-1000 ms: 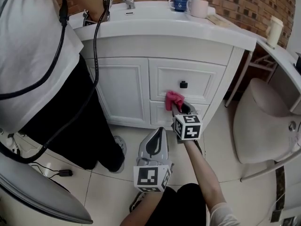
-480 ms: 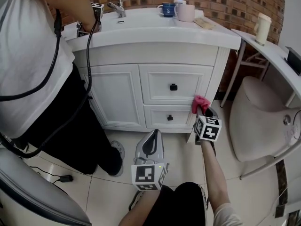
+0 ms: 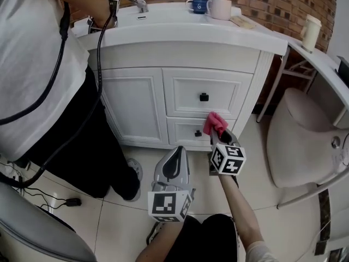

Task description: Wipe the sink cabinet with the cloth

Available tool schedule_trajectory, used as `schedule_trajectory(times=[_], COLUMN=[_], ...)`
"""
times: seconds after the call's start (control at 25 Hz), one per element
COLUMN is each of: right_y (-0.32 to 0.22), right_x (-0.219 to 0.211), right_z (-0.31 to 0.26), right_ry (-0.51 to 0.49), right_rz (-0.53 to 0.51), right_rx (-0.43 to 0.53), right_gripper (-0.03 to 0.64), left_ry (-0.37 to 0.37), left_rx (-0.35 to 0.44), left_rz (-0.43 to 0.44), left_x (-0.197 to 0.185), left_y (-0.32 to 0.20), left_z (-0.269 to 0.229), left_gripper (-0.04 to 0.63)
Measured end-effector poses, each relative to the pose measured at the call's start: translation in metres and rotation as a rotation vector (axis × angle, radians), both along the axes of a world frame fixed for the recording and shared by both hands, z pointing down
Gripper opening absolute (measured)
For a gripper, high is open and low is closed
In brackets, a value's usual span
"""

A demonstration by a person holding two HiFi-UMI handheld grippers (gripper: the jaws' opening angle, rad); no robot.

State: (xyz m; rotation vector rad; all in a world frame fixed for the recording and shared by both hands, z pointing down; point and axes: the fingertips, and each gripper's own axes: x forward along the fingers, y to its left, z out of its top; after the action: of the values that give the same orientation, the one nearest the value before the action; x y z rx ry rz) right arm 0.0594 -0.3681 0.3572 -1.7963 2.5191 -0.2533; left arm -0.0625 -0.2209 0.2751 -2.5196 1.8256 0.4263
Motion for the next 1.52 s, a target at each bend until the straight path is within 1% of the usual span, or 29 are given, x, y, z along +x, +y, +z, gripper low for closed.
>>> schedule_trajectory(times=[0.08, 0.12, 0.24, 0.32, 0.4, 0.44, 0.56, 0.64, 0.76, 0.8, 0.96, 1.12, 1.32, 1.4, 1.48, 1.52], right_y=[0.0, 0.0, -0.003, -0.009, -0.018, -0.022, -0.028, -0.031, -0.033, -0.031, -0.028, -0.03, -0.026, -0.024, -0.021, -0.018], right_x=[-0.051, -0.076, -0.142, -0.168, -0.175, -0.173, -0.151, -0.125, -0.085, -0.074, -0.031, 0.026, 0.098, 0.124, 0.138, 0.136], right_z=[0.017, 0.027, 0.052, 0.067, 0.08, 0.083, 0.078, 0.073, 0.069, 0.069, 0.065, 0.063, 0.077, 0.083, 0.086, 0.087], right_ry=[-0.003, 0.019, 0.104, 0.098, 0.076, 0.084, 0.142, 0.15, 0.177, 0.171, 0.118, 0.162, 0.203, 0.194, 0.178, 0.172], right_rz=[-0.101, -0.149, -0.279, -0.306, -0.287, -0.274, -0.233, -0.182, -0.118, -0.104, -0.022, 0.093, 0.219, 0.277, 0.307, 0.301], right_rx=[-0.023, -0.036, -0.055, -0.091, -0.128, -0.125, -0.059, -0.027, 0.004, 0.006, 0.008, 0.004, -0.046, -0.075, -0.091, -0.09], right_gripper=[0.066, 0.066, 0.064, 0.064, 0.064, 0.063, 0.063, 0.063, 0.063, 0.063, 0.063, 0.063, 0.062, 0.062, 0.061, 0.061], left_ry=[0.001, 0.02, 0.118, 0.138, 0.141, 0.144, 0.168, 0.185, 0.181, 0.174, 0.155, 0.136, 0.125, 0.125, 0.126, 0.128], left_rx=[0.001, -0.009, -0.033, -0.022, -0.011, -0.007, -0.013, -0.029, -0.036, -0.034, -0.045, -0.045, -0.045, -0.047, -0.041, -0.037], left_rz=[-0.015, -0.027, -0.053, -0.057, -0.041, -0.033, -0.03, -0.027, -0.022, -0.022, -0.016, -0.016, -0.002, 0.002, 0.002, 0.001], left_x=[-0.009, -0.016, -0.034, -0.038, -0.035, -0.035, -0.037, -0.037, -0.034, -0.033, -0.027, -0.025, -0.017, -0.014, -0.014, -0.014], left_y=[-0.001, -0.002, -0.004, -0.005, -0.007, -0.009, -0.012, -0.014, -0.014, -0.014, -0.013, -0.012, -0.011, -0.011, -0.011, -0.011], left_z=[0.0, 0.002, 0.006, 0.005, 0.003, 0.003, 0.005, 0.01, 0.012, 0.012, 0.015, 0.014, 0.015, 0.015, 0.014, 0.013], left_gripper=[0.005, 0.005, 0.005, 0.005, 0.005, 0.005, 0.005, 0.005, 0.005, 0.005, 0.005, 0.005, 0.005, 0.005, 0.005, 0.005])
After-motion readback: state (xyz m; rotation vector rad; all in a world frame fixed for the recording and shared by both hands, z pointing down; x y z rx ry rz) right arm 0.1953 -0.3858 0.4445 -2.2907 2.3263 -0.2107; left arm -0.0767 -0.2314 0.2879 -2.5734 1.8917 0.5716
